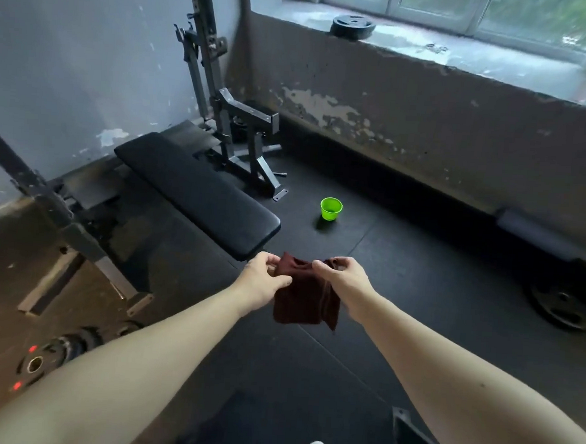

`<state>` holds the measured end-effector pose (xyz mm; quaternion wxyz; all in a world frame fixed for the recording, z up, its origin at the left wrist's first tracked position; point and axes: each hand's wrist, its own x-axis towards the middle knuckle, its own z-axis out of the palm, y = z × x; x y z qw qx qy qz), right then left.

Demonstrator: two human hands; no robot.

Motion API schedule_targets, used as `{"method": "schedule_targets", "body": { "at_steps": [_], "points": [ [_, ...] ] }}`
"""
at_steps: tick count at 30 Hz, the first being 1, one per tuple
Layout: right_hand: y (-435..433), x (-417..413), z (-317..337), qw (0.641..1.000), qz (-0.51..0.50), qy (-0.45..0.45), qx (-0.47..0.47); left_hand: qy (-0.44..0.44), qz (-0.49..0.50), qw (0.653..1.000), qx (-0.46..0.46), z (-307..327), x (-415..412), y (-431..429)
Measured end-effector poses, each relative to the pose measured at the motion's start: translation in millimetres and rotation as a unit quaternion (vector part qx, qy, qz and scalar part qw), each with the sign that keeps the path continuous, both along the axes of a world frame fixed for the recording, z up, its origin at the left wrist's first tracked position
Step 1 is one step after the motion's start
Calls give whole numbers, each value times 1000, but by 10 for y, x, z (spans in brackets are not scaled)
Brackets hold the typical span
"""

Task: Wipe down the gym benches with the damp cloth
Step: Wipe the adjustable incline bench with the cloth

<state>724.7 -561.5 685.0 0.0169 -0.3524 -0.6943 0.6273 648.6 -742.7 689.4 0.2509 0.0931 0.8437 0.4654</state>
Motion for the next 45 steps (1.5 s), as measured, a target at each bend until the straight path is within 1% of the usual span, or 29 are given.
{"method": "schedule_targets", "body": {
  "at_steps": [3,5,10,15,18,21,25,29,32,34,36,39,42,45],
  "points": [
    [589,-226,4,998,19,-4,-66,4,-1,1000,7,-3,-304,577],
    [953,-429,-6,996,30,-3,-78,14,-9,1000,4,-54,-554,944],
    [1831,-1173,-46,998,54,-27,7,47,-28,998,-36,-290,-1332,1826],
    [2817,-2290,-102,989,96,-59,97,81,-49,992,-89,-578,-2442,2811],
    [3388,-3047,-157,984,97,-91,121,63,-39,992,-98,-677,-3190,3376],
    [3868,-3749,-125,978,109,-109,138,31,-24,996,-83,-672,-3883,3837],
    [4381,-4523,-68,973,121,-104,167,-21,-9,999,-25,-720,-4697,4349],
    [4854,-5231,-180,968,154,-101,172,-67,-21,998,0,-842,-5298,4754],
    [5208,-5770,-411,963,186,-102,168,-93,-31,995,-2,-1013,-5649,4996],
    [5428,-6118,-628,957,217,-109,159,-107,-17,994,-8,-1197,-5839,5168],
    [5630,-6431,-883,948,253,-119,153,-125,26,992,-11,-1371,-5975,5364],
    [5951,-6897,-1380,925,325,-123,155,-149,97,984,-19,-1709,-6146,5706],
    [6206,-7287,-1902,898,392,-123,159,-175,179,968,-30,-2130,-6287,6000],
    [6412,-7548,-2473,880,426,-125,165,-191,239,951,-32,-2636,-6411,6251]
  ]
}}
